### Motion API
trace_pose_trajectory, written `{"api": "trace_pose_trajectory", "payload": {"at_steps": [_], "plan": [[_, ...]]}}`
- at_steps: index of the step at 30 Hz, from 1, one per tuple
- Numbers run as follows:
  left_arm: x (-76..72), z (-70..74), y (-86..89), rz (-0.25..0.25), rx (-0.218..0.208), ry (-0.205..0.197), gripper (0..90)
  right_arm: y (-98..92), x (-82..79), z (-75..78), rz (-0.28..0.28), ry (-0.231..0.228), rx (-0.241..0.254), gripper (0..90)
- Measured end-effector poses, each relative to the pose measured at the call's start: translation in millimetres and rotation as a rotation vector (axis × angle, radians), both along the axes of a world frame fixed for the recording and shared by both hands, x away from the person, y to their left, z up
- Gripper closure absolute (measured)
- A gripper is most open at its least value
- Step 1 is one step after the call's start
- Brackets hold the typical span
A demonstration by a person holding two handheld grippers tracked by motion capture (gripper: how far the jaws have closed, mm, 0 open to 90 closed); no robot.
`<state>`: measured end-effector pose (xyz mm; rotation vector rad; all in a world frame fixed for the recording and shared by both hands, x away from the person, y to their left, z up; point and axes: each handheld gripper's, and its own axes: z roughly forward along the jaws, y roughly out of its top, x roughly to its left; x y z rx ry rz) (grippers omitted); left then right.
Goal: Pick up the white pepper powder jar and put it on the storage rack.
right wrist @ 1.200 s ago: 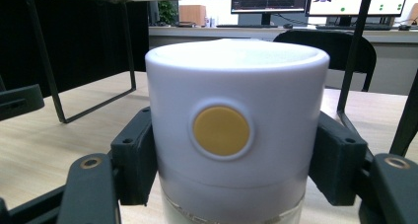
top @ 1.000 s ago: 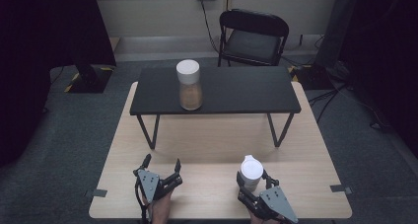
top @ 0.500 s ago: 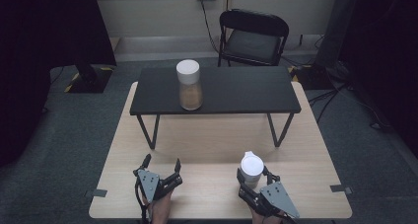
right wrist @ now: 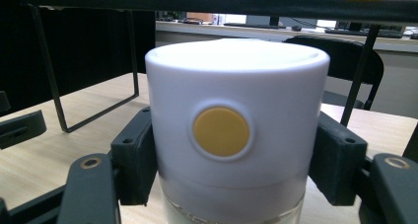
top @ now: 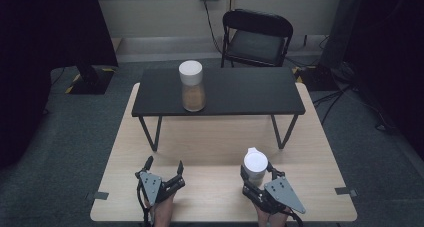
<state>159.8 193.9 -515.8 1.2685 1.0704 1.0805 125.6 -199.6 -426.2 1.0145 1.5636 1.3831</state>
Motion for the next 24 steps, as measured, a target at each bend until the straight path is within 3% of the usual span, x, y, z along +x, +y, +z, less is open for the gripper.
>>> {"api": "trace_pose_trajectory", "payload": {"at_steps": [24], "plan": [[0.0, 0.0, 0.0, 0.0, 0.0, 0.0, 1.9, -10.6, 23.1, 43.6, 0.023, 0.02, 0.02, 30.5]]}}
